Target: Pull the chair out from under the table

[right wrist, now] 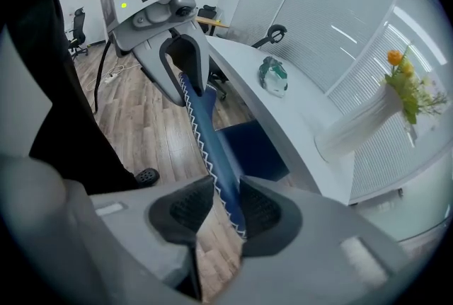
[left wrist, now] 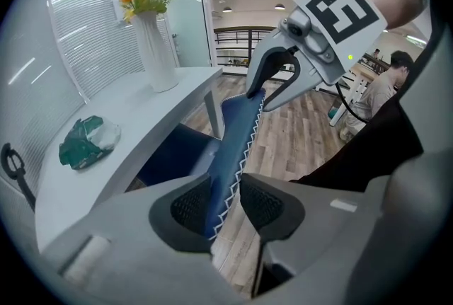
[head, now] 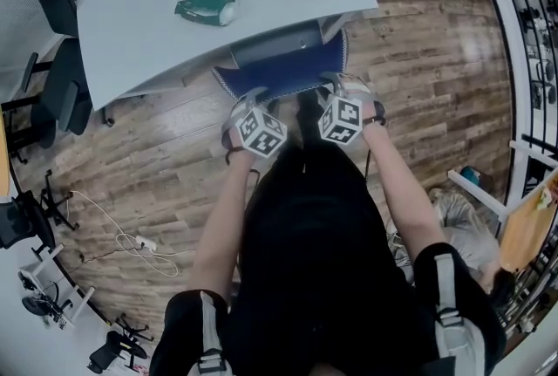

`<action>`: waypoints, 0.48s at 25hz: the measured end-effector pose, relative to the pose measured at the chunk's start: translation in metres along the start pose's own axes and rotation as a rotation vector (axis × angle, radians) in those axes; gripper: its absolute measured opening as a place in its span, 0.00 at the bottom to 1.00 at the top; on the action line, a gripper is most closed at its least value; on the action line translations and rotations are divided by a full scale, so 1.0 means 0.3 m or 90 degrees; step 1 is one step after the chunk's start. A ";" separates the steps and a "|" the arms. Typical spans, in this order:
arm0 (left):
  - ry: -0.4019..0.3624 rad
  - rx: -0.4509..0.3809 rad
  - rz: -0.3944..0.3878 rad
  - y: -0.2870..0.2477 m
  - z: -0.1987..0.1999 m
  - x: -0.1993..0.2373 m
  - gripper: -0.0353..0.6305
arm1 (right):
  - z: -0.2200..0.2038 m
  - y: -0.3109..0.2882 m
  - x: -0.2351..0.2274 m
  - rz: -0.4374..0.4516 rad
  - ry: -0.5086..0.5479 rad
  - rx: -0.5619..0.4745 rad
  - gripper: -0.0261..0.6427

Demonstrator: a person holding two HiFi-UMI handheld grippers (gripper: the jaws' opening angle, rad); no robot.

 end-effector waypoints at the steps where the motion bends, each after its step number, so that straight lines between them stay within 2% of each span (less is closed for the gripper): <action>1: -0.001 0.000 -0.002 -0.003 -0.008 -0.012 0.24 | -0.005 -0.001 0.014 0.000 -0.003 0.000 0.22; 7: -0.014 -0.007 -0.014 -0.010 -0.038 -0.084 0.24 | -0.040 0.006 0.087 -0.005 -0.010 0.007 0.22; 12: 0.003 -0.001 -0.016 -0.016 -0.052 -0.111 0.25 | -0.055 0.005 0.121 -0.011 -0.019 0.000 0.22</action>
Point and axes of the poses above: the fingertips, and each gripper's own axes: y backward along the fingers, x to its left, z out of its top, the point moved 8 cm from there along y, backward along the fingers, and after that the axes turned 10 degrees about x, right-handed, at the moved point
